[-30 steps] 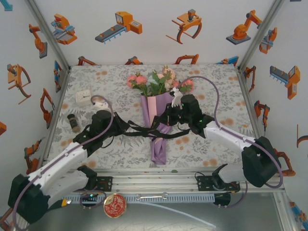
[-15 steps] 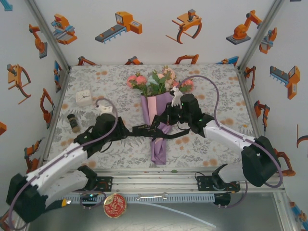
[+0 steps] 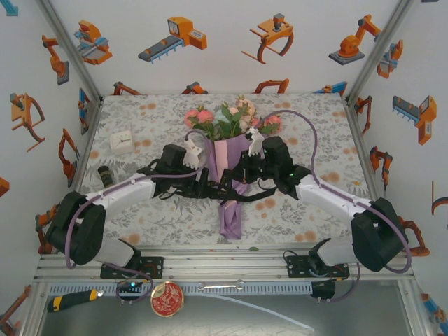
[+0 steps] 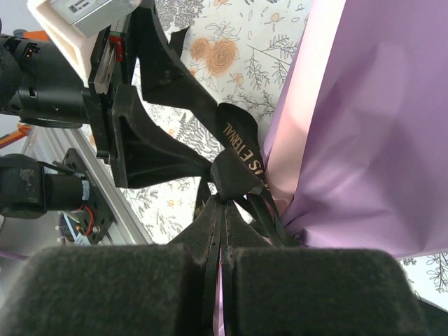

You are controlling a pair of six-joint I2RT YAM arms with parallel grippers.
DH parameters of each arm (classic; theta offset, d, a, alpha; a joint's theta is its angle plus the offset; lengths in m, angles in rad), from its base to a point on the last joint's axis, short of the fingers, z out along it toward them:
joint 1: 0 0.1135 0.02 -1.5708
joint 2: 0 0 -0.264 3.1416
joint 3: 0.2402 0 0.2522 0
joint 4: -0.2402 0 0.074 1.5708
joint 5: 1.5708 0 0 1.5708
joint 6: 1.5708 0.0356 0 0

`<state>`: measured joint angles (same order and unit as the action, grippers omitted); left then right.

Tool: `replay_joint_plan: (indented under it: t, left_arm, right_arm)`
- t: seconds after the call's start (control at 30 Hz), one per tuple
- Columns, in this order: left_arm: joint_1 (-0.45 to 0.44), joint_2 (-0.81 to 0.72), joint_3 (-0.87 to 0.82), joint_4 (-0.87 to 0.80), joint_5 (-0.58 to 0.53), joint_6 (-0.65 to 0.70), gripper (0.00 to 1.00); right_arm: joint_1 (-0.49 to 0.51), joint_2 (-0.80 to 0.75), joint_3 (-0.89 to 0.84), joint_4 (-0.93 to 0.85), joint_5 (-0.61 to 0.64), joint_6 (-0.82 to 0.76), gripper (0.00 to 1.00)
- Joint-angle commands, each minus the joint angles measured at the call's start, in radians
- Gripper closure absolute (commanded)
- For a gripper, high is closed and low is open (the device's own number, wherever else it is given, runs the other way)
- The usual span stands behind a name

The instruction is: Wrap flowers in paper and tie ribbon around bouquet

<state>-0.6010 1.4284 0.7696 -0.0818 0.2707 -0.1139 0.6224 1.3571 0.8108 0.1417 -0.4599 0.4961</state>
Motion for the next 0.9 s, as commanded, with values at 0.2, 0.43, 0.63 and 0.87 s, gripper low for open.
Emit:
replay_joint_plan:
  t: [0.2, 0.43, 0.63, 0.87]
  left_arm:
    - [-0.002, 0.087, 0.036, 0.087, -0.031, 0.247, 0.25]
    - [0.001, 0.089, 0.031, 0.164, -0.016, 0.236, 0.61]
    - [0.076, 0.051, 0.079, 0.061, -0.157, -0.006, 1.0]
    - [0.139, -0.092, 0.041, -0.002, -0.196, -0.311, 1.0]
  right_arm:
    - [-0.004, -0.02, 0.044, 0.002, -0.031, -0.016, 1.0]
    - [-0.004, -0.024, 0.044, -0.012, -0.024, -0.016, 1.0]
    - [-0.004, -0.038, 0.039, -0.043, 0.006, -0.02, 1.0]
    - [-0.004, -0.04, 0.029, -0.056, 0.037, -0.02, 1.0]
